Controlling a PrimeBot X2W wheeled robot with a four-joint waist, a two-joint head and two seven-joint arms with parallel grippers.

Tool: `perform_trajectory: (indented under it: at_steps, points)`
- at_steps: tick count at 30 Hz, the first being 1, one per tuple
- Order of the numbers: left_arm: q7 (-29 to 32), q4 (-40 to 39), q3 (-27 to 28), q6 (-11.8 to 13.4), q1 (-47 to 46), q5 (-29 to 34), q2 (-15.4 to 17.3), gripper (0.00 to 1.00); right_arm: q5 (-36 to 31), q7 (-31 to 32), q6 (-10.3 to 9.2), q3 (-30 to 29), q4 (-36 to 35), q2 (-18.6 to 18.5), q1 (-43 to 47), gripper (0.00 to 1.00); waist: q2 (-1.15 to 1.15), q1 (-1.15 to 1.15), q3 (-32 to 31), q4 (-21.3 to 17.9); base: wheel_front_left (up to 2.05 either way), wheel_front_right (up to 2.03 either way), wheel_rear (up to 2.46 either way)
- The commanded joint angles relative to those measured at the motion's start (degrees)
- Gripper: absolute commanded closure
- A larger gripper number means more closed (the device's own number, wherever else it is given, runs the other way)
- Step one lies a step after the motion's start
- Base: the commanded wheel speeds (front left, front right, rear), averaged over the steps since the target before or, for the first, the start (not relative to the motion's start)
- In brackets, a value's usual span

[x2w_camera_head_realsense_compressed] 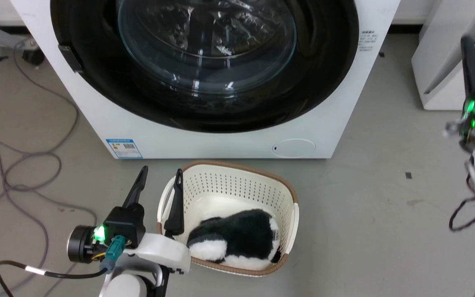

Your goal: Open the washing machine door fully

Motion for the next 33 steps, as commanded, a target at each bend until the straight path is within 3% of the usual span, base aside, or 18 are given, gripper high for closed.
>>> perform_trajectory:
  at_steps: [1,17,33]
  points:
    - [-0.7,-0.3,-0.4,0.4,-1.3,-0.3,0.5,0.00,3.7,0.3,0.25,1.9,1.9,-1.5,-3.9,1.00,0.00,0.00,1.1,0.1,0.00,0.00,0.00]
    - [-2.6,-1.1,-2.9,0.9,-5.8,-0.4,0.5,0.00,21.6,9.9,0.30,27.2,19.9,-9.6,-32.9,1.00,0.00,0.00,7.4,1.6,0.00,0.00,0.00]
    - [-4.5,-1.5,-5.0,1.6,-9.1,-0.8,0.7,0.00,33.1,26.1,0.35,49.5,32.6,-8.4,-54.1,1.00,0.00,0.00,13.1,2.3,0.00,0.00,0.00]
